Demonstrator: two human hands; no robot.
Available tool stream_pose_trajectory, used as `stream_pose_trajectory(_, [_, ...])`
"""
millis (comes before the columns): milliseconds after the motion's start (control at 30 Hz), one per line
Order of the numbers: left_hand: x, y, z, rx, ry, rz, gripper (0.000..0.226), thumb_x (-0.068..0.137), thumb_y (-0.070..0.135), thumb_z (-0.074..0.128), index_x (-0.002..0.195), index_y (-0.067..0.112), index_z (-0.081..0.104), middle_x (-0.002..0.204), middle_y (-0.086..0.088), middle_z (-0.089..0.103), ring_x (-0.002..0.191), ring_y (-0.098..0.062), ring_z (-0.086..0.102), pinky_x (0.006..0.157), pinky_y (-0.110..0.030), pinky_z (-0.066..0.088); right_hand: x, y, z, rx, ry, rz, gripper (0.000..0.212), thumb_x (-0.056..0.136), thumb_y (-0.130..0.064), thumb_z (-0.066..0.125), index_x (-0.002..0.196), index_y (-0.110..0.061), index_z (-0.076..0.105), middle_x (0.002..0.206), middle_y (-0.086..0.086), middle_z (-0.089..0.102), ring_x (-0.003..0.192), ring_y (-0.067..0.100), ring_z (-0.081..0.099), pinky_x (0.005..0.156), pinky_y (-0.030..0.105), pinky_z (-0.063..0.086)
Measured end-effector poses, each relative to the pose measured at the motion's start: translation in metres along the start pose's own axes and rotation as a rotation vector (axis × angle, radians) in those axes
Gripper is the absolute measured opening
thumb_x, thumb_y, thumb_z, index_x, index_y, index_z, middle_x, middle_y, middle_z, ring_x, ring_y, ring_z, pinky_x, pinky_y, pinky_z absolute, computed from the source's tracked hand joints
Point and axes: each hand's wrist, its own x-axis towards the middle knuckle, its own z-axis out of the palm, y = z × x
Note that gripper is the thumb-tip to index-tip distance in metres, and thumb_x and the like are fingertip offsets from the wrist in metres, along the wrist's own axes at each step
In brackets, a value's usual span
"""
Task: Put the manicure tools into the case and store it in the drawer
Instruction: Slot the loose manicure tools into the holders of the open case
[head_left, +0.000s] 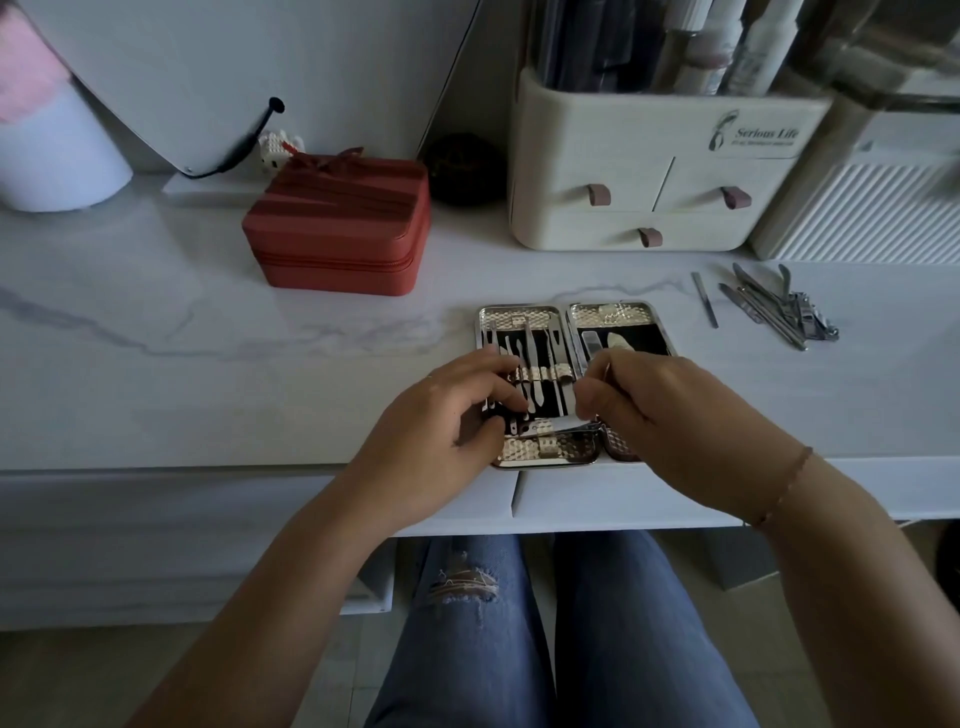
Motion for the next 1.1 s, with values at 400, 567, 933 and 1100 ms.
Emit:
stream_pose_trajectory(400, [0.001,-0.001,0.000,0.007,0.032,-0.020,0.017,0.083,0.022,0.054,0.096,0.026,0.064,0.130,0.022,0.051,0.099,-0.034,0.062,0.087,-0.037,0.045,0.010,-0.009,0.006,-0.072,-0.074,-0.033,0.027,0.094,-0.032,0.044,0.092,-0.008,0.057,0.075,0.002,0.060,0.070,0.019,0.050,0.060,0.025,0.027])
stream_pose_trajectory(567, [0.002,-0.002,-0.001,-0.013,0.034,-0.013,0.014,0.082,0.021,0.068,0.097,0.021,0.067,0.129,0.015,0.055,0.123,0.006,0.045,0.102,-0.018,0.036,0.009,0.005,0.001,0.173,-0.067,-0.033,0.016,0.082,-0.025,0.066,0.096,-0.021,0.059,0.068,-0.005,0.062,0.058,0.002,0.054,0.055,0.011,0.041])
stream_pose_trajectory(933, [0.002,0.001,-0.002,-0.019,0.080,-0.059,0.016,0.084,0.005,0.061,0.090,0.018,0.069,0.124,0.015,0.057,0.106,0.002,0.055,0.091,-0.019,0.042,0.005,0.013,0.012,0.672,0.033,0.006,0.013,0.075,-0.014,0.070,0.085,-0.009,0.064,0.059,-0.003,0.063,0.054,0.010,0.058,0.056,0.022,0.051])
stream_pose_trajectory(1100, [0.002,0.000,-0.003,-0.021,0.074,-0.040,0.026,0.086,0.004,0.058,0.105,0.021,0.065,0.123,0.017,0.057,0.108,0.001,0.055,0.094,-0.020,0.042,0.014,0.006,0.021,0.402,0.212,-0.056,0.013,0.075,-0.020,0.075,0.080,-0.017,0.064,0.064,-0.007,0.064,0.057,0.005,0.057,0.057,0.012,0.045])
